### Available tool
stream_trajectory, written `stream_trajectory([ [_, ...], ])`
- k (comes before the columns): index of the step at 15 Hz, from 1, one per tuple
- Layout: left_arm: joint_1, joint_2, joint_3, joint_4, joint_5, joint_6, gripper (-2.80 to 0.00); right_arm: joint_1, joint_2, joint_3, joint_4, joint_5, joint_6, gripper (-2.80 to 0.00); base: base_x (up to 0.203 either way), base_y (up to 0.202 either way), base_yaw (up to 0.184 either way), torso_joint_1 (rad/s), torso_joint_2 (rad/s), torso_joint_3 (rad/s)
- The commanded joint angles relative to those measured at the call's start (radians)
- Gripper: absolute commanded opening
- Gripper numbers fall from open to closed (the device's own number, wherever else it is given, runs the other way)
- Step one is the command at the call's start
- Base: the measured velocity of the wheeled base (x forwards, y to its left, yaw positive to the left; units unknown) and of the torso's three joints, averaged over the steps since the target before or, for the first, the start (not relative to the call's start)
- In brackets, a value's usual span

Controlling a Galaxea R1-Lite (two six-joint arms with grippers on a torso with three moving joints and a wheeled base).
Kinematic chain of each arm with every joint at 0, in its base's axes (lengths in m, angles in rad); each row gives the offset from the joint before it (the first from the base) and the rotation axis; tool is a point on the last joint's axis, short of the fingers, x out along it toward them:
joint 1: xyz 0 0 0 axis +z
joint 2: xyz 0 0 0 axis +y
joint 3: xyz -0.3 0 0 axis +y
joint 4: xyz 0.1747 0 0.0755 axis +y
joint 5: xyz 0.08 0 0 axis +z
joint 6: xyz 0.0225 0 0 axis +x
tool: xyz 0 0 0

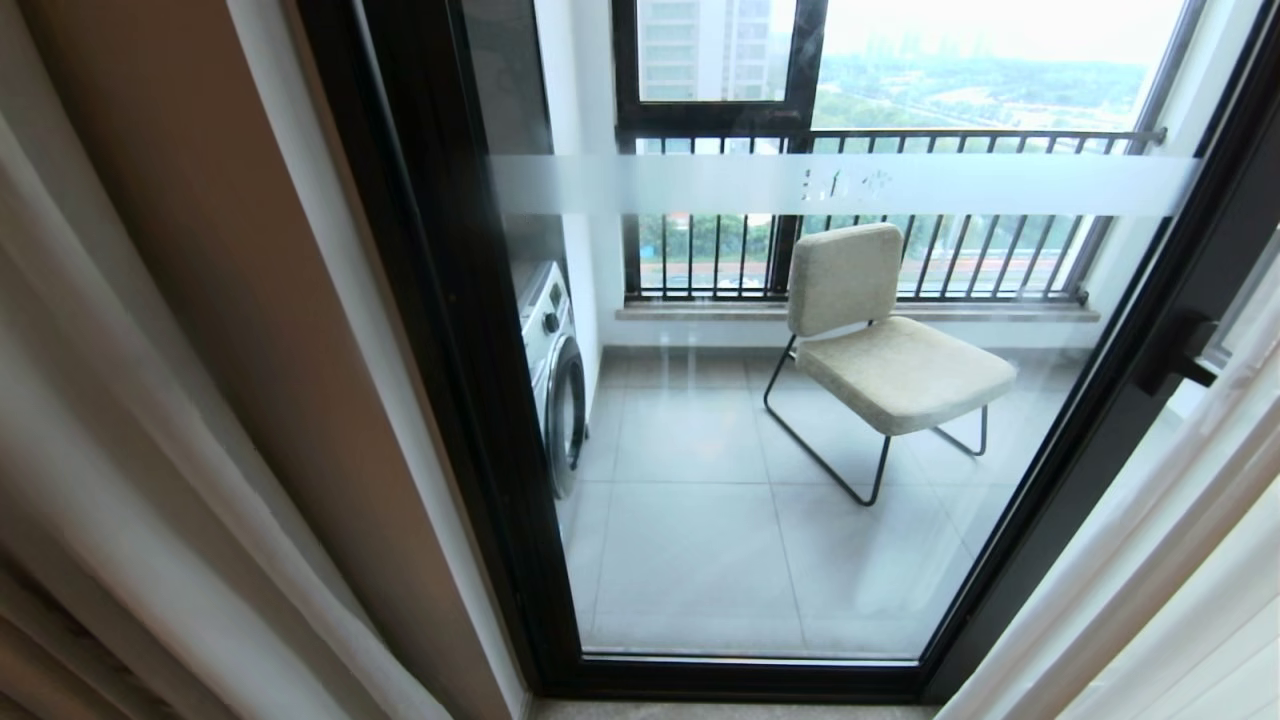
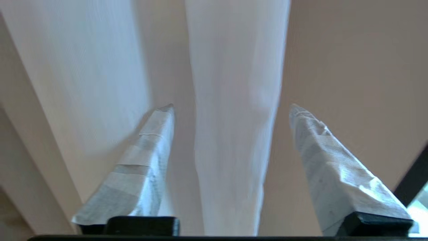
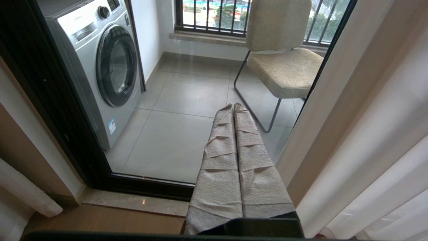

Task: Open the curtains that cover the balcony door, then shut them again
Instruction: Pull the inner curtains open on both sides

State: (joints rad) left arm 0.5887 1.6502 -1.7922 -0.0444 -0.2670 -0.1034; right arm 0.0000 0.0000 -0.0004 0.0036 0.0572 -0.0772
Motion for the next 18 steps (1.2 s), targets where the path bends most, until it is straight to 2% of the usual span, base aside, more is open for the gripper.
stream_trajectory([
  [1, 0.0, -0.116, 0.121, -0.002, -0.001, -0.001, 0.0, 0.0, 0.0, 0.0, -0.001, 0.0, 0.0, -2.8, 0.0, 0.0, 0.0, 0.0, 0.0, 0.0],
  [7, 0.003, -0.377, 0.427, 0.0, 0.014, -0.001, 0.0, 0.0, 0.0, -0.001, -0.001, 0.001, -0.001, -2.8, 0.0, 0.0, 0.0, 0.0, 0.0, 0.0],
  [14, 0.008, -0.436, 0.51, 0.0, 0.015, -0.001, 0.0, 0.0, 0.0, 0.0, 0.0, 0.001, 0.0, -2.8, 0.0, 0.0, 0.0, 0.0, 0.0, 0.0],
  [15, 0.009, -0.444, 0.521, -0.001, 0.015, -0.001, -2.8, 0.0, 0.0, 0.0, 0.0, 0.001, 0.0, -2.8, 0.0, 0.0, 0.0, 0.0, 0.0, 0.0],
  [18, 0.006, -0.466, 0.556, -0.002, 0.013, -0.001, -2.8, 0.0, 0.0, 0.0, 0.001, 0.001, -0.001, -2.8, 0.0, 0.0, 0.0, 0.0, 0.0, 0.0],
])
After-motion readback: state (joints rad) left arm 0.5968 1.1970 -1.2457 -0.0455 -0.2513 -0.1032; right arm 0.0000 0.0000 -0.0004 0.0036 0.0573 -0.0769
